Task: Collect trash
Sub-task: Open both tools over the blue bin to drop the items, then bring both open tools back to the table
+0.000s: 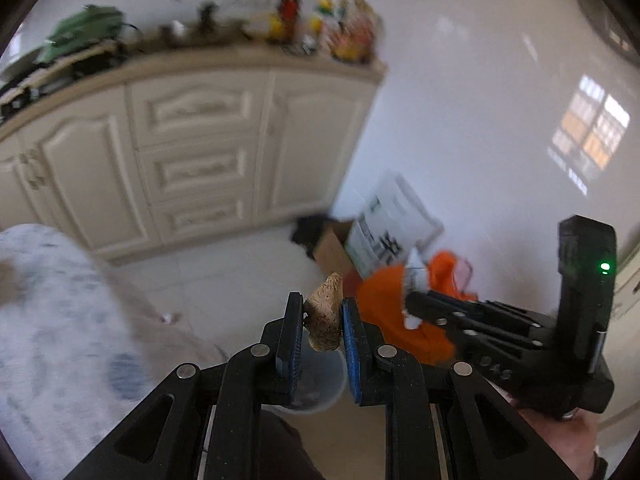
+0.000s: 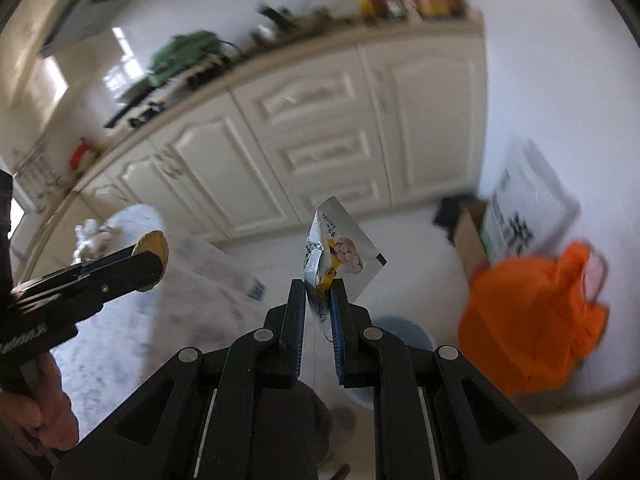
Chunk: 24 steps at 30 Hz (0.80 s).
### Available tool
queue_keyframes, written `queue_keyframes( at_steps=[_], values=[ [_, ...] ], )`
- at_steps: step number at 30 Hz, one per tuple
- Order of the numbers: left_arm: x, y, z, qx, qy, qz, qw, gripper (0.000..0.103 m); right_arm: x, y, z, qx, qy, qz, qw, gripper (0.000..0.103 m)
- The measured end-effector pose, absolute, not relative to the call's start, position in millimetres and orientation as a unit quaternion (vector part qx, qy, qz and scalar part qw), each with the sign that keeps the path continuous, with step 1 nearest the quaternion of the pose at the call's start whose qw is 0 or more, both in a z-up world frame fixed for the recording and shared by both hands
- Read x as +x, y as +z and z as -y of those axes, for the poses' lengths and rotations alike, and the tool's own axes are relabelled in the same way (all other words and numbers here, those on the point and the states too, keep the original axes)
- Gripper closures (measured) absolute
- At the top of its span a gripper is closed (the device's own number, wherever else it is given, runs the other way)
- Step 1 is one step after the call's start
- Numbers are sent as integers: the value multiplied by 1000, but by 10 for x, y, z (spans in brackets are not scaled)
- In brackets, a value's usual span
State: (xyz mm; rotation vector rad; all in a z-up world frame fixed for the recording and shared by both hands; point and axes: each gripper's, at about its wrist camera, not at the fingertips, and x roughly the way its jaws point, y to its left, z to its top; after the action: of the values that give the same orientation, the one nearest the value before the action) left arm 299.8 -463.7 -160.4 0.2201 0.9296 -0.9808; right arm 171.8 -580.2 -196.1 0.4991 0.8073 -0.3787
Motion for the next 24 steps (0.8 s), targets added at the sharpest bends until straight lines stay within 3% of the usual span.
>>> queue_keyframes(
  at_steps=[8, 11, 12, 13, 15, 17, 18, 19, 24],
  values=[
    [3221, -2357, 5417, 165, -437, -519, 715, 85, 1758, -2936, 6262, 316, -178, -446, 818, 88],
    [3293, -2529, 5547, 189, -411, -546, 705, 65, 1777, -3222, 6386, 339, -179, -461, 800, 87],
    [3293, -2522, 5654, 197, -409, -545, 705, 46, 1777, -3293, 6413, 345, -181, -466, 795, 87],
    [3289, -2501, 5656, 200, -404, -539, 712, 32, 1759, -3346, 6430, 351, -185, -467, 790, 83],
    [3285, -2440, 5711, 204, -409, -529, 716, 20, 1719, -3413, 6459, 360, -200, -468, 782, 63],
    [3267, -2356, 5696, 203, -398, -520, 727, 12, 1685, -3411, 6474, 366, -209, -462, 780, 26],
    [3322, -2324, 5665, 200, -395, -517, 732, 8, 1662, -3401, 6472, 370, -214, -457, 780, 16],
    [3312, -2286, 5626, 198, -391, -514, 737, 5, 1663, -3387, 6469, 371, -221, -456, 778, 0],
    [3251, -2131, 5305, 170, -388, -497, 757, 3, 1668, -3290, 6457, 374, -241, -455, 771, 0]
  ],
)
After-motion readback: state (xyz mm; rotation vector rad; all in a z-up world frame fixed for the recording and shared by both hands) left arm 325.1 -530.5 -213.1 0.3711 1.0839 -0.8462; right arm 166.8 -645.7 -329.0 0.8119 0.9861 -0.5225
